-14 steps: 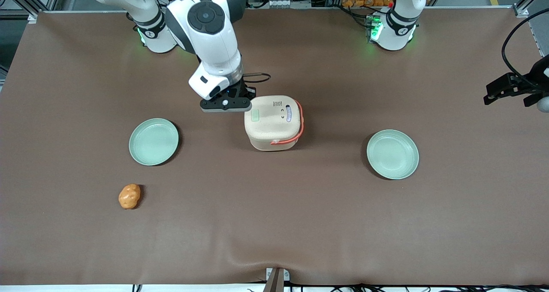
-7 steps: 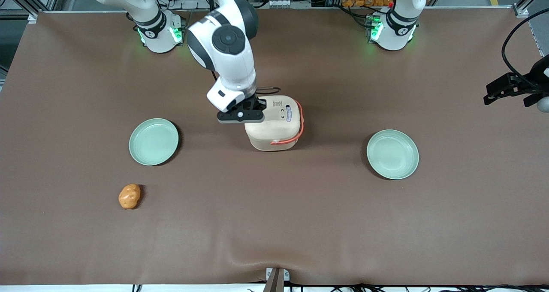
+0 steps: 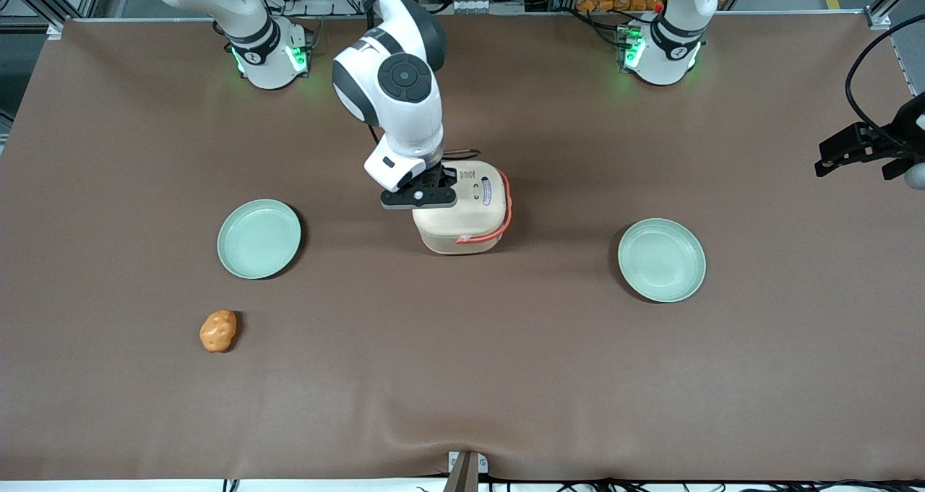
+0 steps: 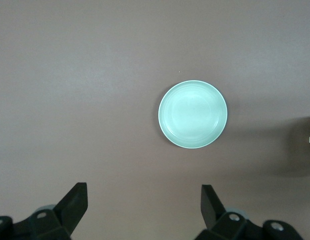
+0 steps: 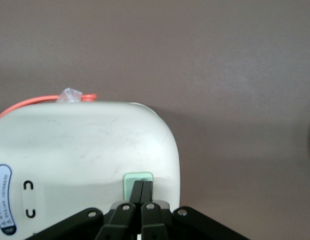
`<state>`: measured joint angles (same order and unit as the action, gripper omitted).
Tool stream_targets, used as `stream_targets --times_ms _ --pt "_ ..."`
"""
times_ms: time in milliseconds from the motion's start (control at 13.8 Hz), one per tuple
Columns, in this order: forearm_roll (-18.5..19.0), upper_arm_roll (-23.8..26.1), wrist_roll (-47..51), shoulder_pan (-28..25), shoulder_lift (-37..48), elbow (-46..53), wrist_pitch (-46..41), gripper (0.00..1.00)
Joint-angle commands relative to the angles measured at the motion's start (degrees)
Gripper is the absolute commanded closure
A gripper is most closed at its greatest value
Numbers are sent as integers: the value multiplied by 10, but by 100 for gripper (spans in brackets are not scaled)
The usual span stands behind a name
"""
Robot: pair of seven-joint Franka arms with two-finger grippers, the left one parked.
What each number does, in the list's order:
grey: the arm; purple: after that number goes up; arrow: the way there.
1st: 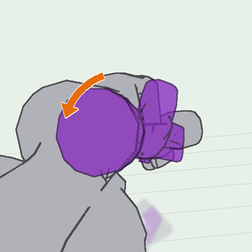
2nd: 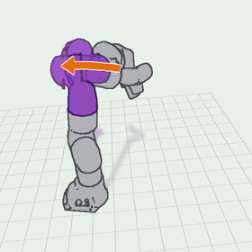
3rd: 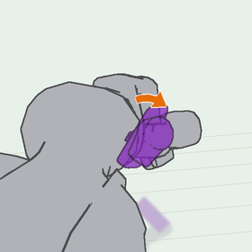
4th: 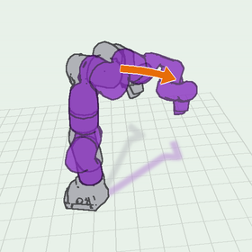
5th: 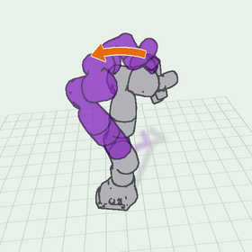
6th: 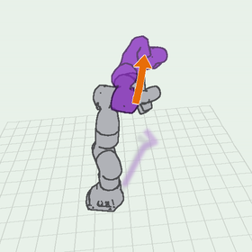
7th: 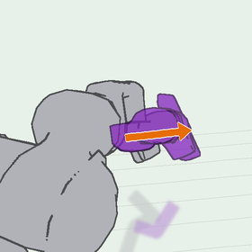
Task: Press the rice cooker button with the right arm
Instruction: 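Lower the closed right gripper and press down on the green button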
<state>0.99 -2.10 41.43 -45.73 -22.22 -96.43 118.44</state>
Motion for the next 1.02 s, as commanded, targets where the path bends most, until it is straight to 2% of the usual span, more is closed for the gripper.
stream_targets --times_ms 0,944 --pt "13 -7 15 -14 -5 0 -6 100" --pt "14 -8 28 -12 -35 12 10 100"
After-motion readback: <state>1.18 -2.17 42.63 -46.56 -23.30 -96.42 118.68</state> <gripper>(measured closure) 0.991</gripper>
